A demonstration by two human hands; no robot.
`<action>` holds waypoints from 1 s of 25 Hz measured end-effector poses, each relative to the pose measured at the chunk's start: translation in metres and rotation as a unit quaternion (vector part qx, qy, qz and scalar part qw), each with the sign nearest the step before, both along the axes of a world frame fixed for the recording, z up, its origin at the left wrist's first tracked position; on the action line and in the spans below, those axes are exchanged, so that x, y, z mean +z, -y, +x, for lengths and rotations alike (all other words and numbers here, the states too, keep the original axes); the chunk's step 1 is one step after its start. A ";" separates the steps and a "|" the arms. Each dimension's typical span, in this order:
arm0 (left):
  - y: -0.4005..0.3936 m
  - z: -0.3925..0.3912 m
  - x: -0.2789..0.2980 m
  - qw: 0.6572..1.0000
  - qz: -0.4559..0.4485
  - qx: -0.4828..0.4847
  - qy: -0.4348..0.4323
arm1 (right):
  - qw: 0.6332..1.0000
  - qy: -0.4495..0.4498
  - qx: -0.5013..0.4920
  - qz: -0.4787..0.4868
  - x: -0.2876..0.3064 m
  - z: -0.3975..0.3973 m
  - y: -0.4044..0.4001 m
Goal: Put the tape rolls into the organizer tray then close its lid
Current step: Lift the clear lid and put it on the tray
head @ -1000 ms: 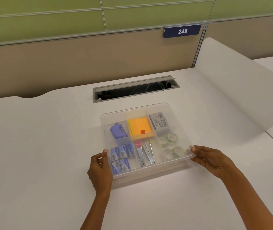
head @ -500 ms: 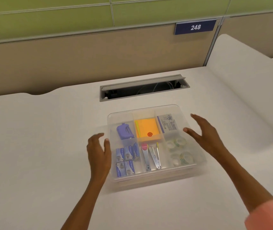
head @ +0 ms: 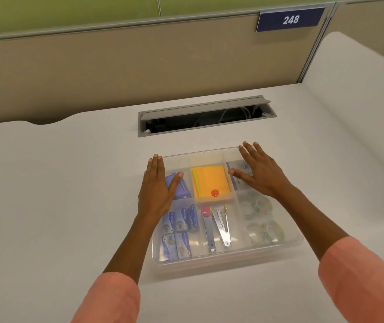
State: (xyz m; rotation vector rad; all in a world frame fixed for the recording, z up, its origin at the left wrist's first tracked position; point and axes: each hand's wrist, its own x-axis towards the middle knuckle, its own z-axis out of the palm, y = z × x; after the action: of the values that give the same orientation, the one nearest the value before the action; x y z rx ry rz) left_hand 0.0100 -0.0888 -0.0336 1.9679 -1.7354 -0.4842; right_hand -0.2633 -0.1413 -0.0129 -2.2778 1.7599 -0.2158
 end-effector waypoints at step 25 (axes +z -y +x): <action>-0.091 -0.027 0.013 0.993 0.032 0.088 -0.078 | 0.999 -0.036 0.038 -0.008 -0.002 0.001 0.000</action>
State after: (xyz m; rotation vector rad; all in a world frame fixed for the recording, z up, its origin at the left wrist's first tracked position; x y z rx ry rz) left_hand -0.0169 0.0021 -0.0201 2.0461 -1.4533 -0.6203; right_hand -0.2626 -0.1417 -0.0147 -2.3862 1.7073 -0.1342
